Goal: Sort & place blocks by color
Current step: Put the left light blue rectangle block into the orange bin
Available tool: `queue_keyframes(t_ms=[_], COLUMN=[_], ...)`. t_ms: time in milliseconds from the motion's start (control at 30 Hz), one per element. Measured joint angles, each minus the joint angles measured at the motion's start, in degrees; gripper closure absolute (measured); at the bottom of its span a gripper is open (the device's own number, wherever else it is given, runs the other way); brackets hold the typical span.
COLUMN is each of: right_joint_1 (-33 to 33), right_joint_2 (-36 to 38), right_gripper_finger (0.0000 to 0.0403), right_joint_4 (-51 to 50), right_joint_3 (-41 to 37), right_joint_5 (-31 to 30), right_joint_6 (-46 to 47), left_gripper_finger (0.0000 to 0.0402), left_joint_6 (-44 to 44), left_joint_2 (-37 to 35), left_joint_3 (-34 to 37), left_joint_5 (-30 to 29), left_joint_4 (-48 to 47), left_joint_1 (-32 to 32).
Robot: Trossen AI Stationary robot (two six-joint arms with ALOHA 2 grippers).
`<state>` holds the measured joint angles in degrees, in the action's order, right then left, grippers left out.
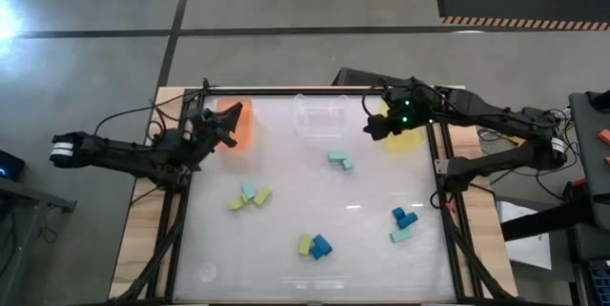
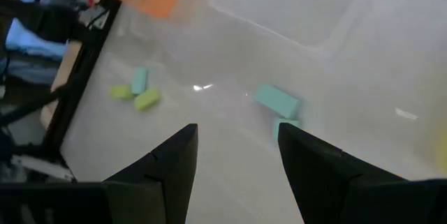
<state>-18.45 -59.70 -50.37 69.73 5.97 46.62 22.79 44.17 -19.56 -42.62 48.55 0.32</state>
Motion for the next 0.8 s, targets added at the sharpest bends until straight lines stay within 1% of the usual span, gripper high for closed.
queue_keyframes(t_ms=[100, 200, 300, 433, 533, 600, 633, 700, 733, 800], right_joint_1=[0.4, 0.3, 0.3, 0.3, 0.3, 0.3, 0.3, 0.3, 0.3, 0.3], right_joint_2=[-0.1, -0.1, -0.1, -0.1, -0.1, -0.1, -0.1, -0.1, -0.1, -0.1], right_gripper_finger=[0.0213, 0.0213, 0.0213, 0.0213, 0.0213, 0.0213, 0.0213, 0.0213, 0.0213, 0.0213], right_joint_4=[1.6, 3.5, 5.6, 7.1, 7.3, 7.2, 7.3, 7.3, 7.4, 7.4], right_joint_3=[0.0, -0.1, -0.1, -0.1, -0.1, -0.1, -0.1, -0.1, -0.1, -0.3], right_joint_5=[0.0, -0.2, -0.1, -0.1, -0.1, -0.2, -0.1, -0.1, -0.2, -0.4], right_joint_6=[-2.8, -4.3, -6.3, -8.0, -8.8, -9.7, -10.1, -10.5, -10.7, -11.5], left_gripper_finger=[0.0402, 0.0402, 0.0402, 0.0402, 0.0402, 0.0402, 0.0402, 0.0402, 0.0402, 0.0402], left_joint_6=[1.5, 8.4, 18.2, 31.8, 40.9, 48.6, 52.3, 57.0, 58.2, 60.6], left_joint_2=[1.6, 2.7, 3.5, 5.4, 7.8, 9.7, 10.8, 13.3, 14.5, 16.4], left_joint_3=[-1.9, -4.9, -9.1, -15.8, -20.6, -23.3, -24.6, -26.4, -27.0, -27.7], left_joint_5=[2.7, 6.0, 10.6, 18.7, 26.2, 32.6, 36.0, 42.2, 44.3, 45.5], left_joint_4=[-2.3, -10.0, -24.9, -49.3, -65.2, -74.9, -79.2, -85.8, -87.9, -90.3], left_joint_1=[-0.1, -0.4, -0.5, -0.5, -0.5, -0.5, -0.6, -1.5, -2.2, -3.7])
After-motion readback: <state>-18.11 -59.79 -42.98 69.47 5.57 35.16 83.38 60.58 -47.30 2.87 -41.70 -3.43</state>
